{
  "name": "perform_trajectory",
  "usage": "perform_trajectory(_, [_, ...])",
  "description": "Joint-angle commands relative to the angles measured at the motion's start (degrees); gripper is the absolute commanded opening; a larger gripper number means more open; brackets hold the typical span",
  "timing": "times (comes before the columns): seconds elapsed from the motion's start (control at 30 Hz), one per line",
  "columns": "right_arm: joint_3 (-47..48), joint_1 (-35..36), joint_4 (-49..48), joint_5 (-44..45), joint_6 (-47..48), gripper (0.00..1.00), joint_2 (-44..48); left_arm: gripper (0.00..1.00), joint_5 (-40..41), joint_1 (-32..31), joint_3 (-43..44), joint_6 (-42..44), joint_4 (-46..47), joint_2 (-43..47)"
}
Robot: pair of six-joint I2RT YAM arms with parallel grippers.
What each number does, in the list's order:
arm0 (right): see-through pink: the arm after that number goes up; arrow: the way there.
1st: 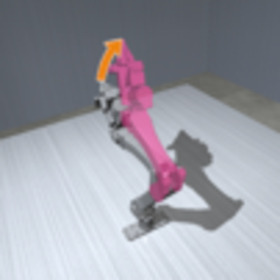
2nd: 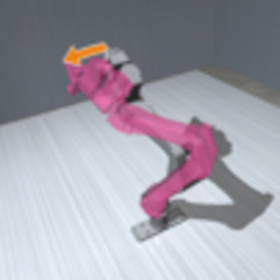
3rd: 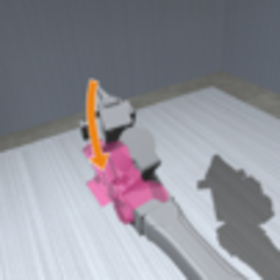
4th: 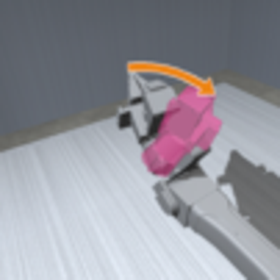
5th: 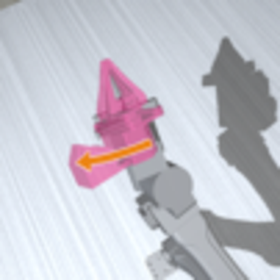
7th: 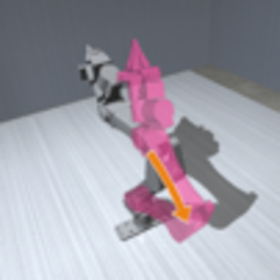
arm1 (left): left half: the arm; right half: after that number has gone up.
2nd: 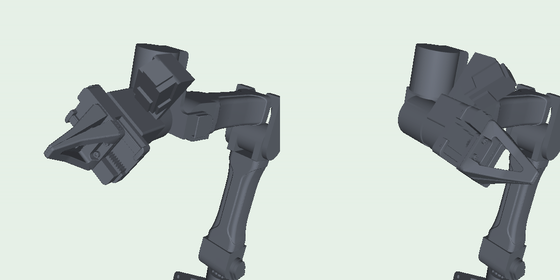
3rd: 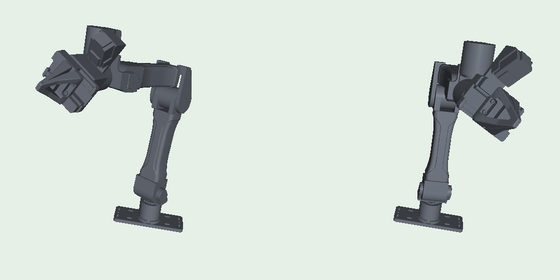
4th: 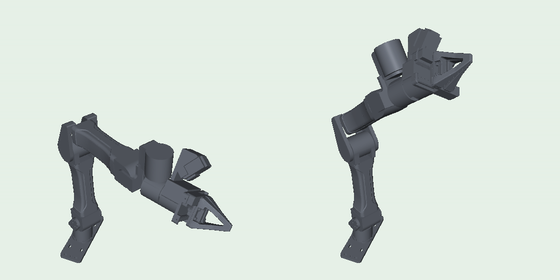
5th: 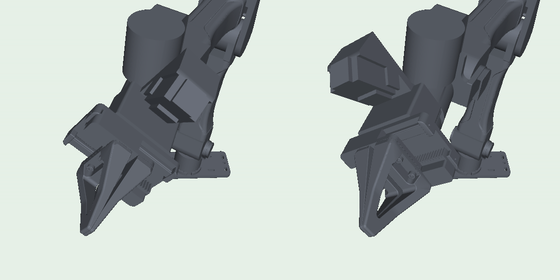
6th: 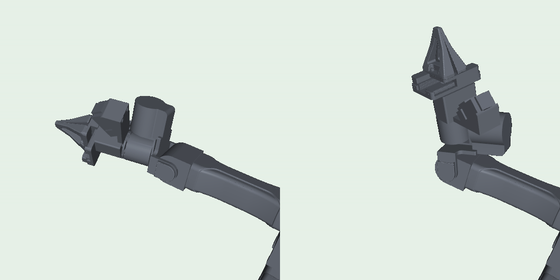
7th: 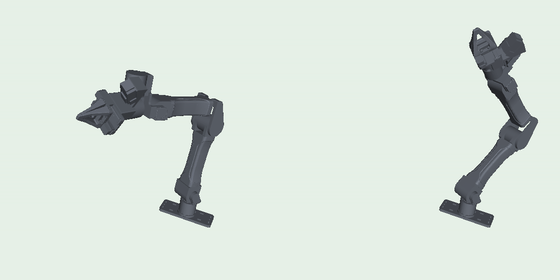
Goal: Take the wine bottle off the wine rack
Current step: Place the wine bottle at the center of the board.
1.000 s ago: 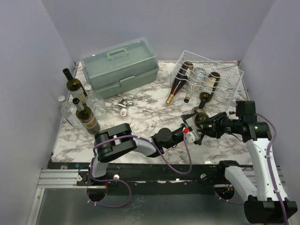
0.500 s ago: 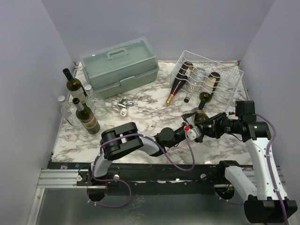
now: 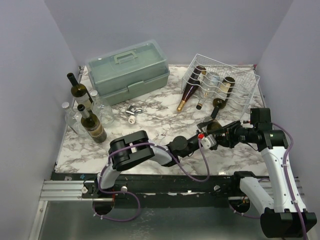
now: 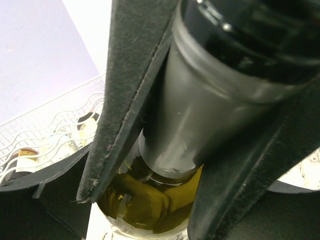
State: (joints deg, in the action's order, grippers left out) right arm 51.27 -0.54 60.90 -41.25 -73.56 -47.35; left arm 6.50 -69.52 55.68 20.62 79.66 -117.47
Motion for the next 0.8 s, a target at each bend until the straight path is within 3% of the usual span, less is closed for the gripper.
perform_trajectory(0.0, [-0.1, 0.3, -4.1, -3.6, 0.6, 0.06, 0.4, 0.65, 1.5, 0.0, -1.8, -1.6, 2.3, -0.6])
perform_trajectory(0.03, [-0.2, 0.3, -4.2, -3.5, 0.6, 0.08, 0.5, 0.59, 1.3, 0.1, -2.2, -1.6, 2.3, -0.3])
perform_trajectory(0.17, [-0.8, 0.3, -4.6, -3.4, 0.8, 0.24, 0.4, 0.14, 1.1, 0.0, -3.4, -1.5, 2.3, 0.6])
perform_trajectory(0.23, [-1.4, 0.3, -4.7, -3.4, 1.0, 0.32, 0.6, 0.04, 0.8, 0.0, -4.2, -1.4, 2.4, 1.5])
perform_trajectory(0.43, [-3.4, 0.3, -5.4, -3.1, 1.5, 0.59, 1.1, 0.00, 0.6, -0.1, -7.3, 0.0, 2.8, 4.9])
perform_trajectory(0.77, [-3.9, 0.3, -6.6, -4.5, 2.3, 0.82, 1.4, 0.00, 2.3, -0.5, -12.2, 2.6, 4.4, 8.8])
